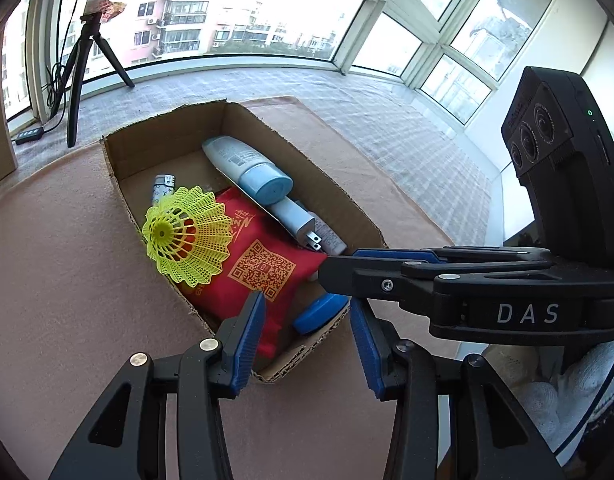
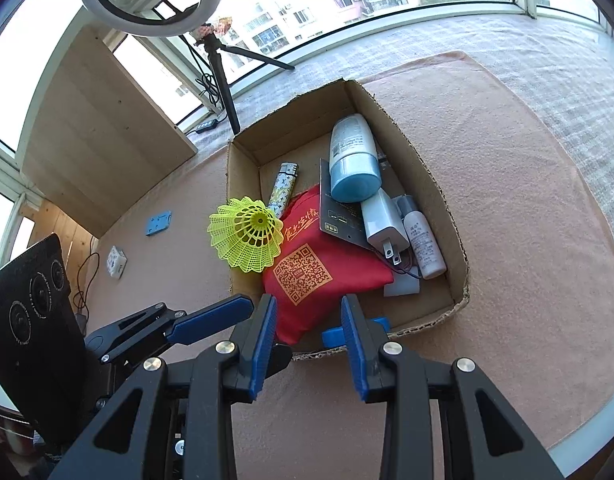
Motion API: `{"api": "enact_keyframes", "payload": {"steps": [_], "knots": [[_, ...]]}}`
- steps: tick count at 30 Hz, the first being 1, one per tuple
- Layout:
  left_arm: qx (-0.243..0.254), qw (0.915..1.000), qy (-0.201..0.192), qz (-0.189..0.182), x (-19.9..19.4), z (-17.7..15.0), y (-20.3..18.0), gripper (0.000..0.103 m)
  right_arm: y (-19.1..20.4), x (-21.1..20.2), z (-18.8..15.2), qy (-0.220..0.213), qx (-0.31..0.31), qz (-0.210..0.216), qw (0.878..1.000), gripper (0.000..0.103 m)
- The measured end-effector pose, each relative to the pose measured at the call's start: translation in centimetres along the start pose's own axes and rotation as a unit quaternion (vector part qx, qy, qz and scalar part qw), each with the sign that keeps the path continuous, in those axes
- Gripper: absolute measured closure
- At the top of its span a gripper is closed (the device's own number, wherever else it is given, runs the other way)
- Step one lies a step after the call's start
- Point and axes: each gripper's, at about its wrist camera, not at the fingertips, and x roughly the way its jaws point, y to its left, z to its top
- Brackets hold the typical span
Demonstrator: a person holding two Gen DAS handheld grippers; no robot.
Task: Organize objects
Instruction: 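Lower the case into the box and open the left tool, then move the left tool to the white star-printed tissue pack and close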
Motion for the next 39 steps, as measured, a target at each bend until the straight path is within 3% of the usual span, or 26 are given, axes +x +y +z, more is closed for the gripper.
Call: {"api": "enact_keyframes", "payload": {"steps": [9, 15, 24, 29, 35, 39], "knots": [[-0.04, 0.9984, -0.028, 0.027, -5.0, -0.7, 4.4, 0.056, 4.2, 1.0, 0.8, 0.005, -0.037, 0.011, 0.999, 0.072], [-0.081, 0.9917, -0.061, 0.08, -9.9, -0.7, 9.9, 0.056, 8.4, 2.1, 2.0, 0.004, -0.064, 0.031, 0.997, 0.072], [-0.139, 0.9702, -0.091, 0.176, -17.7, 0.0, 20.9, 0.056, 14.7, 4.8, 3.9, 0.011, -0.1, 0.047, 0.994, 0.072], [-0.187, 0.9514, -0.095, 0.226, -21.6, 0.2, 29.0, 0.056, 17.0, 6.4, 3.9, 0.021, -0.111, 0.05, 0.992, 0.072], [-0.239, 0.9309, -0.08, 0.264, -23.3, -0.9, 38.1, 0.056, 19.3, 8.8, 5.1, 0.035, -0.112, 0.044, 0.992, 0.072], [-0.266, 0.9216, -0.057, 0.277, -23.0, -2.1, 43.6, 0.055, 21.0, 10.0, 6.1, 0.034, -0.119, 0.038, 0.992, 0.072]]}}
